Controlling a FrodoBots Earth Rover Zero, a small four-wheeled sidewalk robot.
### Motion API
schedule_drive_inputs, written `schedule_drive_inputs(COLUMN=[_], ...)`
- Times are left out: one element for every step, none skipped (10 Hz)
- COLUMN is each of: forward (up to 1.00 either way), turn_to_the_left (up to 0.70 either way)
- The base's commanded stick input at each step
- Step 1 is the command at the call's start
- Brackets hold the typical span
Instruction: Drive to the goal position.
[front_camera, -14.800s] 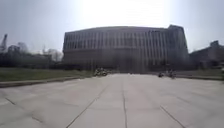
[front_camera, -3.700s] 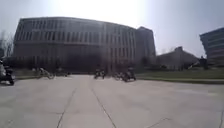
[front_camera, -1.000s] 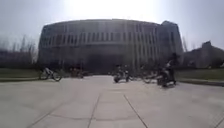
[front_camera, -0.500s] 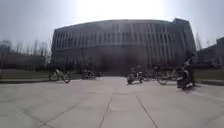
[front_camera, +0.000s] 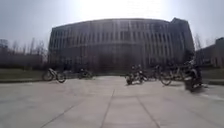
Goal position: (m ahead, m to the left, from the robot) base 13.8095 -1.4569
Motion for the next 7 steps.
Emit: schedule_drive_inputs(forward=[1.0,1.0,1.0,1.0,1.0,1.0,1.0], turn_to_the_left=[0.0,0.0,0.02,0.06,0.1,0.13,0.17])
